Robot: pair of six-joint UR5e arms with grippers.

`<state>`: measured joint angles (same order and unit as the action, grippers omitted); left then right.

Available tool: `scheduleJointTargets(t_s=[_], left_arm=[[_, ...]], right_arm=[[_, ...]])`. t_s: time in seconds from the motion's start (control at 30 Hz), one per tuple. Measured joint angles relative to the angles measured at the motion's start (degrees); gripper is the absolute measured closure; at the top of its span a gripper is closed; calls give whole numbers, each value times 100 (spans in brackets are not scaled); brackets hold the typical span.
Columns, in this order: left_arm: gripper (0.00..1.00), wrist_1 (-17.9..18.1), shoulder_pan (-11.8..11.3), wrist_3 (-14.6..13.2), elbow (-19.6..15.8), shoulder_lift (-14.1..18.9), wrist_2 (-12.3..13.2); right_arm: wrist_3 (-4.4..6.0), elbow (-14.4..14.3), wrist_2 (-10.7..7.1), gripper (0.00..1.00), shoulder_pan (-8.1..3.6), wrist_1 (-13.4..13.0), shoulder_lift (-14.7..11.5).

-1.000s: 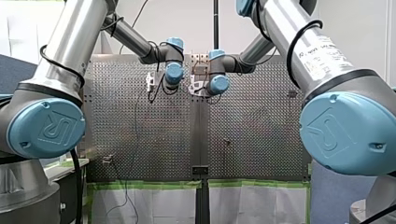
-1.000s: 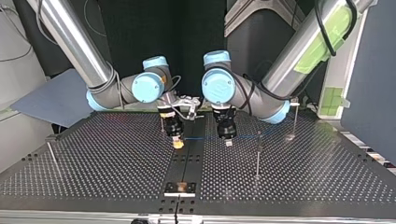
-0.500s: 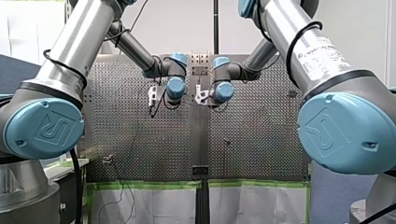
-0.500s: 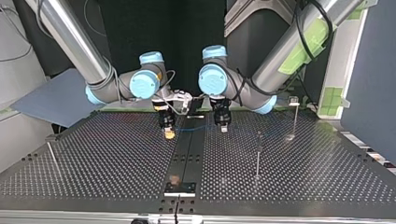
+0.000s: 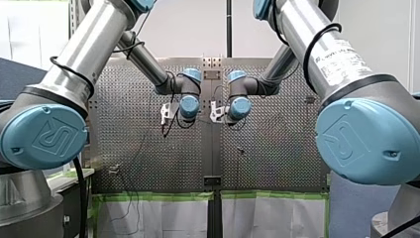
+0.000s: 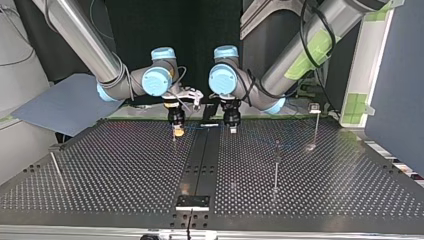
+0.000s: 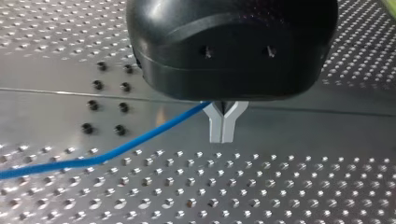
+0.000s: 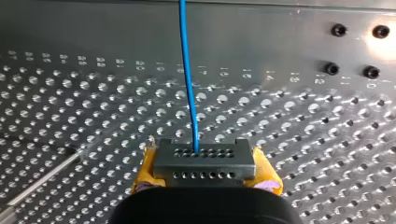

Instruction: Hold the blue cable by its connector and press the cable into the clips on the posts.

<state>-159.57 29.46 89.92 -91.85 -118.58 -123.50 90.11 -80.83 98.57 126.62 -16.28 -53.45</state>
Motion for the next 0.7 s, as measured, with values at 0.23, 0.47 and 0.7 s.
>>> scheduleJointTargets(t_s=[0.23, 0.47, 0.7], left_arm=[[100, 137, 102, 8, -163, -52, -27], [100, 407, 214, 13, -271, -98, -165], [100, 562, 345, 34, -278, -361, -221]], right_arm=[[-27, -343, 168, 100, -32, -147, 5], [-97, -762, 375, 100, -156, -322, 7], [-109, -1089, 417, 100, -281, -619, 12]])
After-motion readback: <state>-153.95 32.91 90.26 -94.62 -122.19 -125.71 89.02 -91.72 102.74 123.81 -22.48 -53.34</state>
